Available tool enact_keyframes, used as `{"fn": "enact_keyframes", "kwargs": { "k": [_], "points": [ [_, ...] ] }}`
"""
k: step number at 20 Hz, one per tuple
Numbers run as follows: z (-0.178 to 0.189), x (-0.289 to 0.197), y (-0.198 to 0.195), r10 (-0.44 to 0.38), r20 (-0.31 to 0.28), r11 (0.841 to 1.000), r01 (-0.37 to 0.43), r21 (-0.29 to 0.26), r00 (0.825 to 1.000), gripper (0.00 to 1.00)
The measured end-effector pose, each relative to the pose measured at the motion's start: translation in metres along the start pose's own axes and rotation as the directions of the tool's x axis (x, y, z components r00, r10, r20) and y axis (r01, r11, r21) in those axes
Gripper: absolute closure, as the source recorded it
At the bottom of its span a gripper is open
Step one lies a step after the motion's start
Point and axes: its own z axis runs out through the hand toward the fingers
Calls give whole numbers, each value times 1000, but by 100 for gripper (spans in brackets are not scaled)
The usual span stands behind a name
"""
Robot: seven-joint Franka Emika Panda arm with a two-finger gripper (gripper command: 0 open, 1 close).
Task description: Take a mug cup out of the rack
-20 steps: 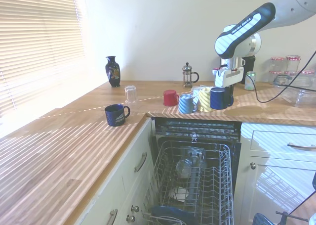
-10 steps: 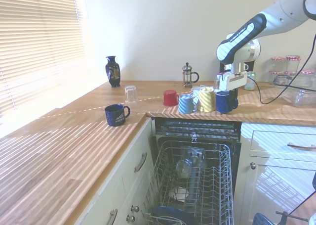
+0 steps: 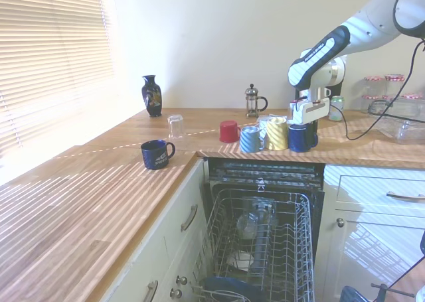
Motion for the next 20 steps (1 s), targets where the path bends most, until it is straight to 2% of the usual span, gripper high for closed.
{"fn": "enact_keyframes", "kwargs": {
  "k": [1, 4, 8, 14, 20],
  "points": [
    [2, 1, -1, -6, -4, 1000, 6, -17, 1000, 0],
    [3, 2, -10, 13, -21, 999, -14, -50, 1000, 0],
    [3, 1, -17, 40, -30, 998, -42, -56, 999, 0],
    [-2, 4, -13, 65, -55, 997, -68, -44, 996, 0],
    [-41, -19, 18, 79, -81, 997, -79, 2, 994, 0]
  ]
}}
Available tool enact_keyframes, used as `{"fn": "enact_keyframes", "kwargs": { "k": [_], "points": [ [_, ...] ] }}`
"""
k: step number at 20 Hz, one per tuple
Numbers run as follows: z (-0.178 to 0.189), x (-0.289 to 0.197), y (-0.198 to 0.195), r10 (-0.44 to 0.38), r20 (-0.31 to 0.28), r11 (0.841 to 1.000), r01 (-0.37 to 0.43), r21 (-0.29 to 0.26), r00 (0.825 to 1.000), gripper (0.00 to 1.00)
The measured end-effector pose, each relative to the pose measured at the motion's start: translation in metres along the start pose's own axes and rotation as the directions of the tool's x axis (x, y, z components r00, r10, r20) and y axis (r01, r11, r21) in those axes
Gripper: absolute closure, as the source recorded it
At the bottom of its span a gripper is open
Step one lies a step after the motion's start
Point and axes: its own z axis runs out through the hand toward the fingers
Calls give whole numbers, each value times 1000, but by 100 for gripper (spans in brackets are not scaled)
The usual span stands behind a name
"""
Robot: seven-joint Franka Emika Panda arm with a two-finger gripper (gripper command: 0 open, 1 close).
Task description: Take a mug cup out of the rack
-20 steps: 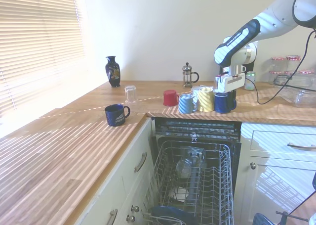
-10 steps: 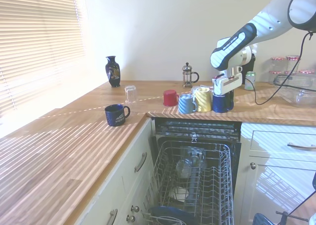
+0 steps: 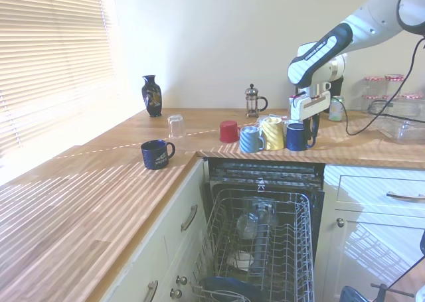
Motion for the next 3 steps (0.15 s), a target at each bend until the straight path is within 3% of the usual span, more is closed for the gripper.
{"fn": "enact_keyframes", "kwargs": {
  "k": [3],
  "points": [
    [-15, -30, 25, -34, 16, 999, 34, 32, 999, 0]
  ]
}}
